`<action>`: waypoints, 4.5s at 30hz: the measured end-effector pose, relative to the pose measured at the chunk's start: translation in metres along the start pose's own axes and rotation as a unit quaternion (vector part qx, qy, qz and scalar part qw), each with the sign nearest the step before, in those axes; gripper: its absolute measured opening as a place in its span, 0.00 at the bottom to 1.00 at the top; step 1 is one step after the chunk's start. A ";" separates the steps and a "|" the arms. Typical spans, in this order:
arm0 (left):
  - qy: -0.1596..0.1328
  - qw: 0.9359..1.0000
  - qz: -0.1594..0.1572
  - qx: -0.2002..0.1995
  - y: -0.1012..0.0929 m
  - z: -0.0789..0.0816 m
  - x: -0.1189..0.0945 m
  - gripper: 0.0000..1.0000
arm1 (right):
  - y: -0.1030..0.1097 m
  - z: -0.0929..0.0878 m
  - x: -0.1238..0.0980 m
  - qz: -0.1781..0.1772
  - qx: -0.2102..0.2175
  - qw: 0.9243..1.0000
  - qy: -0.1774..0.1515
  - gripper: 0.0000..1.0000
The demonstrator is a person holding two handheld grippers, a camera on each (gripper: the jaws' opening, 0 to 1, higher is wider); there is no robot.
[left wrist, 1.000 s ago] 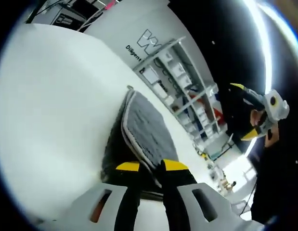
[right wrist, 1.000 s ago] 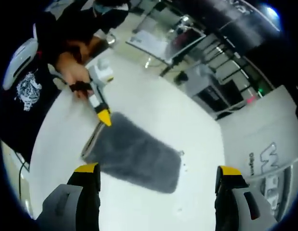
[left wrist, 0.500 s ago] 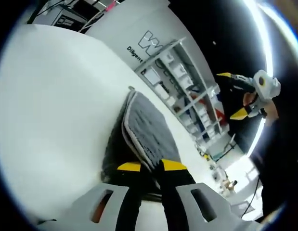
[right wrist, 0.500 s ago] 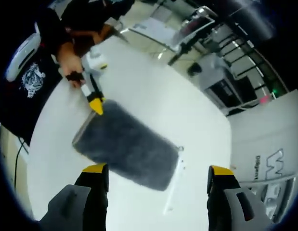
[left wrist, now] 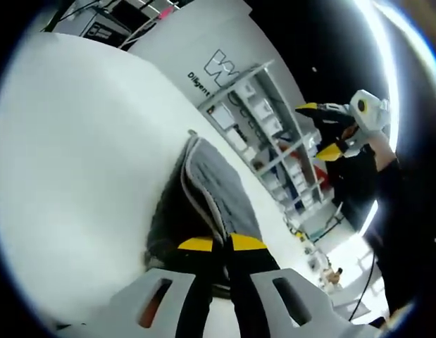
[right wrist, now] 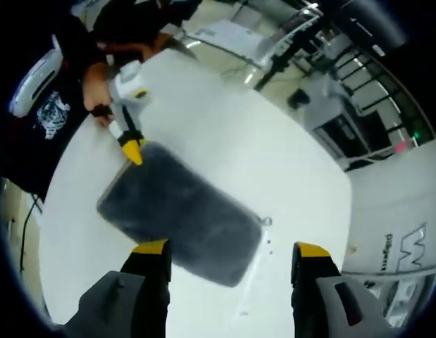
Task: Open the folded towel by lifting each exposed corner and separating the folded layers until the towel lies flat within the target outline without major curled edges
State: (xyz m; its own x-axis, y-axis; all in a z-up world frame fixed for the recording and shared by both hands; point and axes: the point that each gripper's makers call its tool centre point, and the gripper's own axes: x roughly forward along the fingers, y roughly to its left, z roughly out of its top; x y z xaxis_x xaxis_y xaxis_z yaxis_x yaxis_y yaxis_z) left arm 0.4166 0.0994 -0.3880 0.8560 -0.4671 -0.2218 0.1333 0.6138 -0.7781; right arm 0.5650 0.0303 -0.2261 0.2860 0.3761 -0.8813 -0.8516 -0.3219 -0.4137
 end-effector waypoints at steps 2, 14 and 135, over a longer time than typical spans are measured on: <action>0.001 1.000 -0.002 0.002 0.000 0.000 0.000 0.04 | -0.007 -0.001 0.005 0.004 0.001 1.000 0.001 0.60; -0.002 0.999 -0.021 0.045 -0.008 0.003 0.003 0.04 | -0.025 -0.004 0.039 0.031 -0.013 0.999 0.029 0.56; 0.018 0.997 -0.044 0.067 -0.008 -0.008 0.011 0.04 | -0.040 -0.038 0.220 0.035 -0.209 0.972 0.102 0.00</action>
State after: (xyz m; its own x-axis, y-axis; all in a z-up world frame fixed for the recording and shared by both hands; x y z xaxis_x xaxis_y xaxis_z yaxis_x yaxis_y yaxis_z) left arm 0.4207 0.0842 -0.3884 0.8203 -0.5434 -0.1785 0.2750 0.6484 -0.7099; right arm 0.6784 0.0927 -0.4124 0.3500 0.1745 -0.9204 -0.6319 -0.6813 -0.3695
